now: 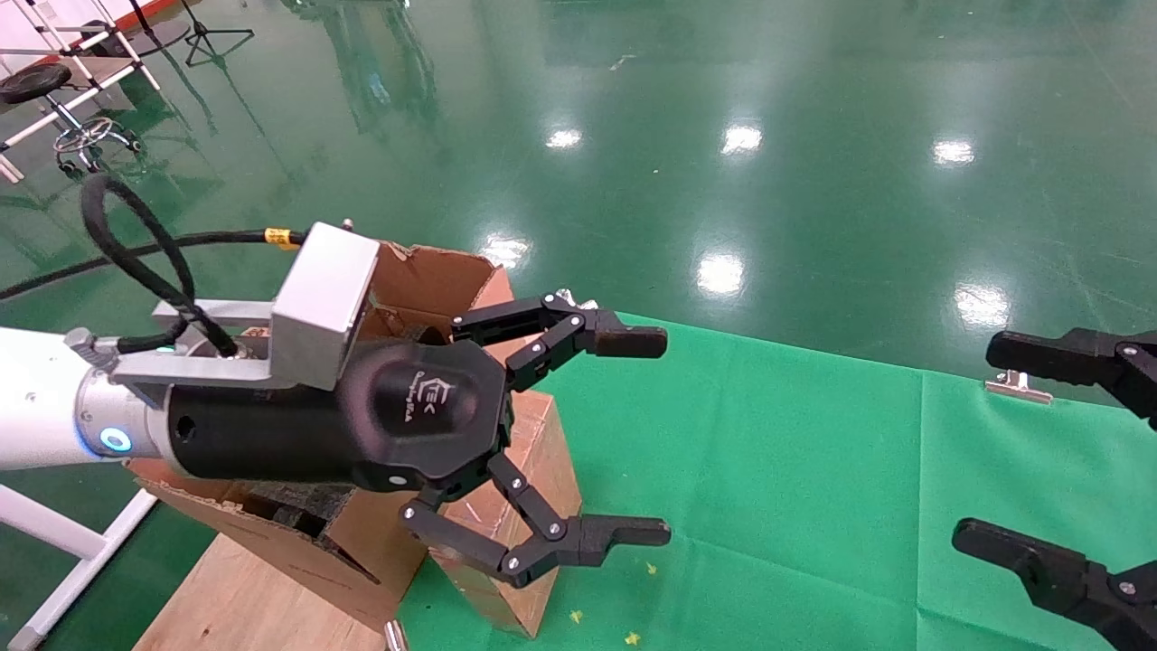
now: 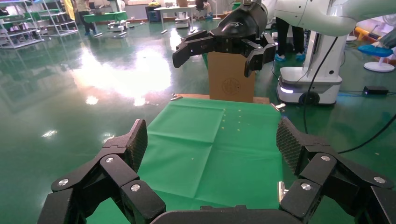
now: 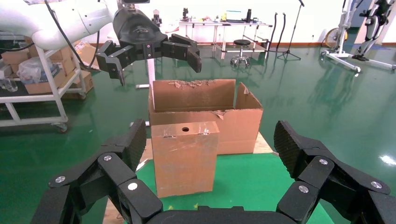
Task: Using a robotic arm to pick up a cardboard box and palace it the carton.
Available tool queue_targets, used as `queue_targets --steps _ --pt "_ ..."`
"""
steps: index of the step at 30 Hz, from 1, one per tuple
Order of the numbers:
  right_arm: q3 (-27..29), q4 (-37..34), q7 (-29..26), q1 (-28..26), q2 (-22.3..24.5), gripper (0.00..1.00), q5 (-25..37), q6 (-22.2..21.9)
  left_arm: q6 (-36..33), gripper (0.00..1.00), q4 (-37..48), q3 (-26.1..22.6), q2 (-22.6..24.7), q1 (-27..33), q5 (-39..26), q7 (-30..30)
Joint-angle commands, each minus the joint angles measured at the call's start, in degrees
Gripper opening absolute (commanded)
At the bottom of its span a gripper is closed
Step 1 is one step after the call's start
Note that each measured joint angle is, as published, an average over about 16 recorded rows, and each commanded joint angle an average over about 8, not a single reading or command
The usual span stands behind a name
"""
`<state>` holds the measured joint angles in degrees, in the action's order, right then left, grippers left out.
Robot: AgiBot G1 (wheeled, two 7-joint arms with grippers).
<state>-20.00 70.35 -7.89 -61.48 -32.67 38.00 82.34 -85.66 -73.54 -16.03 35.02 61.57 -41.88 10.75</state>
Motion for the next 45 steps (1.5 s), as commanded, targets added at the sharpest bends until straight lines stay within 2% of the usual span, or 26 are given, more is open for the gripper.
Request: queue_targets --steps 1,20,21,27,29,38,45 --pt "0.0 0.0 0.0 0.0 0.0 1.0 0.0 0.0 0.0 1.0 0.0 0.0 0.0 0.0 0.0 0.0" --pt "0.0 0.0 0.0 0.0 0.0 0.99 0.0 0.0 0.0 1.0 0.0 0.0 0.0 0.0 0.0 0.0" --pt "0.0 0.0 0.0 0.0 0.0 0.94 0.0 0.0 0.0 1.0 0.0 0.0 0.0 0.0 0.0 0.0" --pt "0.0 0.0 0.0 0.0 0.0 0.19 0.0 0.0 0.03 1.0 -0.04 0.01 -0.05 0.03 -0.12 -0.08" --pt "0.0 0.0 0.0 0.0 0.0 0.0 0.0 0.0 0.18 1.0 -0.18 0.01 -0.14 0.11 -0.5 -0.34" --pt "0.0 0.0 0.0 0.0 0.0 0.0 0.0 0.0 4.67 1.0 -2.3 -0.78 -0.65 0.62 -5.91 -0.49" --pt "0.0 -0.01 0.0 0.0 0.01 0.0 0.0 -0.01 5.92 1.0 -2.95 -1.23 -0.65 0.68 -6.64 0.44"
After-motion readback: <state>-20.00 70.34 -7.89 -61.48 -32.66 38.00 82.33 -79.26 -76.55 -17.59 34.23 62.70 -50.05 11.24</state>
